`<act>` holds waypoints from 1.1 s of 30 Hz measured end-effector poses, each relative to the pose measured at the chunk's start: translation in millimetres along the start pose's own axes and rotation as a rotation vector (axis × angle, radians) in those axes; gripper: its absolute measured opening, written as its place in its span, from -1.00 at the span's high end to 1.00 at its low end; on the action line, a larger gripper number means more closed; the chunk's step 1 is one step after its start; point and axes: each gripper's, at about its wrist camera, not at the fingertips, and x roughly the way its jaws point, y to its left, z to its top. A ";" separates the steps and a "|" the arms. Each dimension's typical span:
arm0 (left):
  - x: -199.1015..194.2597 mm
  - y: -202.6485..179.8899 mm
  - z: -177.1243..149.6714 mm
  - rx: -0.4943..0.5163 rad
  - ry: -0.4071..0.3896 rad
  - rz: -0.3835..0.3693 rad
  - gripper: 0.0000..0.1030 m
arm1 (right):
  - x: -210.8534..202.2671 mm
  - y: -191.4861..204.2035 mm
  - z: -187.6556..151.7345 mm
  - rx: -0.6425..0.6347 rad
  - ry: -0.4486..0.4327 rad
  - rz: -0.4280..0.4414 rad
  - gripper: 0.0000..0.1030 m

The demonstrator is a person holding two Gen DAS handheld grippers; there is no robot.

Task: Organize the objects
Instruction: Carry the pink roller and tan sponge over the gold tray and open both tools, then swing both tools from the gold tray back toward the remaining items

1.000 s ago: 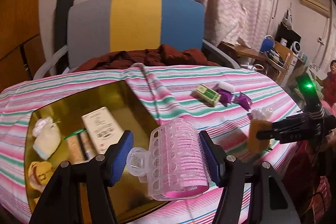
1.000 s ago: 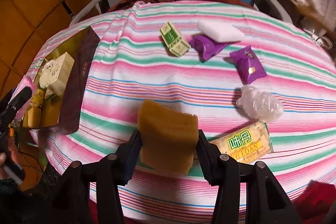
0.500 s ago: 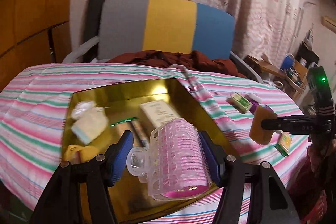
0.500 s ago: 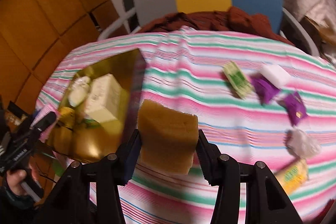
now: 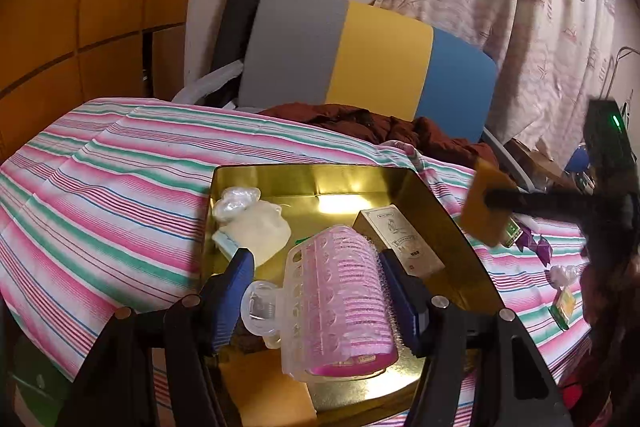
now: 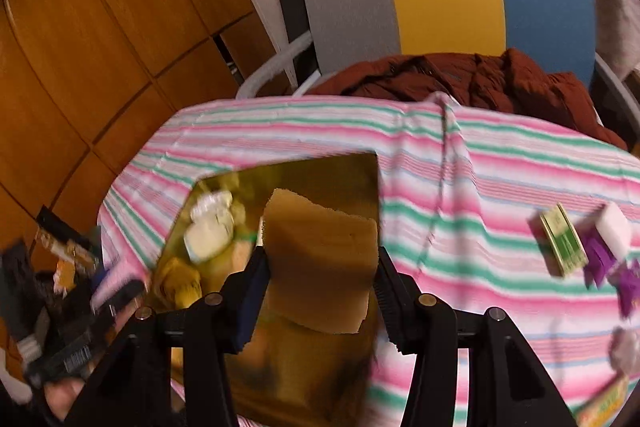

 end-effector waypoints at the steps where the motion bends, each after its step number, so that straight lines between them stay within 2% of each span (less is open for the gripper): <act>1: 2.2 0.0 1.5 0.000 -0.002 0.003 -0.26 | 4.2 2.8 7.6 0.006 -0.011 0.001 -0.04; 2: 3.8 -0.4 3.1 -0.001 -0.002 0.007 -0.26 | 8.5 5.5 14.3 0.010 -0.023 -0.003 -0.05; 4: 8.2 -0.9 6.5 0.002 0.001 0.006 -0.26 | 19.9 9.3 29.5 0.032 -0.046 -0.021 -0.24; 5: 10.9 -0.5 8.9 0.002 0.001 0.008 -0.26 | 26.7 10.6 36.2 0.046 -0.056 -0.017 -0.52; 6: 12.3 0.0 10.0 -0.001 -0.002 0.016 -0.27 | 31.2 11.9 40.5 0.049 -0.060 -0.014 -0.69; 7: 15.4 -0.1 11.6 0.002 0.002 0.022 -0.27 | 35.2 13.8 43.6 0.051 -0.065 -0.017 -0.73; 10: 22.8 -0.2 11.9 0.006 0.027 0.026 -0.30 | 39.8 13.9 45.1 0.076 -0.062 -0.010 -0.74; 12: 22.8 1.1 9.9 -0.002 0.029 0.029 -0.42 | 37.0 14.6 36.9 0.070 -0.061 -0.002 -0.75; 21: 12.1 7.7 -3.9 -0.074 0.046 0.048 -0.42 | 20.6 11.9 -11.7 0.051 -0.035 -0.029 -0.87; 28: -1.3 -5.1 -9.0 -0.030 0.036 0.076 -0.42 | 0.9 18.9 -38.5 0.040 -0.051 -0.055 -0.93; 33: -11.0 -18.8 -7.1 0.012 0.009 0.088 -0.42 | -17.5 30.6 -50.7 -0.028 -0.083 -0.098 -0.97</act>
